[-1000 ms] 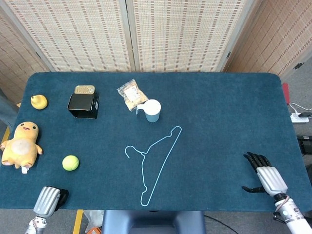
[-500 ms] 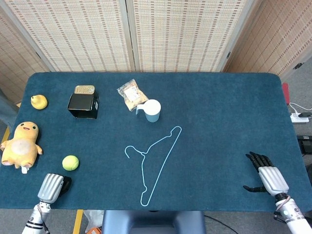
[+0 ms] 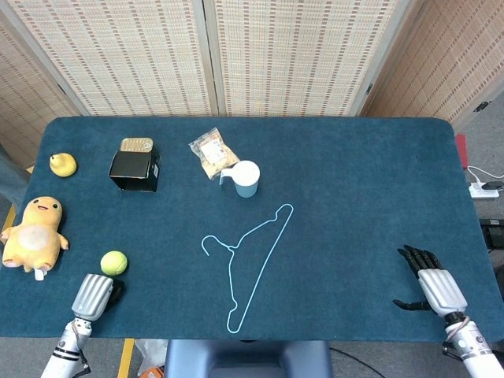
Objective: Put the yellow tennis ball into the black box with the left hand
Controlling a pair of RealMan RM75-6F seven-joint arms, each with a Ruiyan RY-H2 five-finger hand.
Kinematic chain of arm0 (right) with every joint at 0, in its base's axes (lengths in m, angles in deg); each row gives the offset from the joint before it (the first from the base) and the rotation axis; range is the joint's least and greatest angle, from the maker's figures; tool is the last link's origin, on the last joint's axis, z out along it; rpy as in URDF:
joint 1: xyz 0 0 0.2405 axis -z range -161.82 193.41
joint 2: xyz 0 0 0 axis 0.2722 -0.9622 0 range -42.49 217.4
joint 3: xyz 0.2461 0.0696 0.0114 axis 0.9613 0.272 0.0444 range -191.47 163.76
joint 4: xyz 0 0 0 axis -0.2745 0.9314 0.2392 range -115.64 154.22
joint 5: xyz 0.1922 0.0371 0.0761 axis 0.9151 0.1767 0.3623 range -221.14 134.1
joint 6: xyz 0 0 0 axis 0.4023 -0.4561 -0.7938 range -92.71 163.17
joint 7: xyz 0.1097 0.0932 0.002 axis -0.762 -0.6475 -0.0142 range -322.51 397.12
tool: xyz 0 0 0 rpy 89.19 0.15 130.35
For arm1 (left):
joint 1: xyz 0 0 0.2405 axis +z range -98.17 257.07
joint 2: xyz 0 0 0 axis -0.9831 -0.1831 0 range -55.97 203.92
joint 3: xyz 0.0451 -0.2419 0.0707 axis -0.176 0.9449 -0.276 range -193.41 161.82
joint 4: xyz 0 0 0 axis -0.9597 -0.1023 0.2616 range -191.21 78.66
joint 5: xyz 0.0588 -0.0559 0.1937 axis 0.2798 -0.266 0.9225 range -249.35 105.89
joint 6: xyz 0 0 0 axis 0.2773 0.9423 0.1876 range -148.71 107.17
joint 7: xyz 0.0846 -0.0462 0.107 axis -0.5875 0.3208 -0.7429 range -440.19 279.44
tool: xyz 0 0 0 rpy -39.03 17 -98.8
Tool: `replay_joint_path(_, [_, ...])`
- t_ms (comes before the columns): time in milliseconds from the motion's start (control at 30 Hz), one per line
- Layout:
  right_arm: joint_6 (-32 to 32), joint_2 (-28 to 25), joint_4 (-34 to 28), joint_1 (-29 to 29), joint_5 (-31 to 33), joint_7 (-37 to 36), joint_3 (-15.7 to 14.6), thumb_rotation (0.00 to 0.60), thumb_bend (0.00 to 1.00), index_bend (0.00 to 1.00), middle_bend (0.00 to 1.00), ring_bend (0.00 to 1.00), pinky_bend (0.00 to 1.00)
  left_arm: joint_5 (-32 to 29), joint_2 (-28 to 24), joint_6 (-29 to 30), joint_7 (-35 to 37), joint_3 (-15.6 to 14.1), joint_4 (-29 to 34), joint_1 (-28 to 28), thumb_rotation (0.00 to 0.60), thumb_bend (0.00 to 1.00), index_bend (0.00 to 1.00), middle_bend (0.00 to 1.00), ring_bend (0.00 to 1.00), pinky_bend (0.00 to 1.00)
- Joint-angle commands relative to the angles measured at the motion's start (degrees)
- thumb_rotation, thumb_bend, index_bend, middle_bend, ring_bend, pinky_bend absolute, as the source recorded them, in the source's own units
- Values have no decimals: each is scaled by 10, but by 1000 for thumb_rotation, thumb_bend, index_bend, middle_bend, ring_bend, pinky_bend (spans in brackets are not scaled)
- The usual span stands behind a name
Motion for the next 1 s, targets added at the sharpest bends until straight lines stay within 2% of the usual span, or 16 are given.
replay_joint_path(33, [-2, 0, 0, 1, -2, -1, -1, 600, 0, 0, 0, 0, 0, -3, 3, -8, -2, 2, -3, -7, 600, 730, 1000, 1000, 1000, 1000])
replay_joint_path(500, [-10, 2, 2, 4, -4, 1, 0, 600, 0, 0, 0, 0, 0, -12, 17, -36, -12, 20, -11, -57, 600, 730, 1000, 1000, 1000, 1000])
replay_joint_path(1000, [-2, 5, -1, 2, 3, 12, 3, 600, 0, 0, 0, 0, 0, -38, 30, -93, -26, 45, -19, -107, 600, 731, 1000, 1000, 1000, 1000])
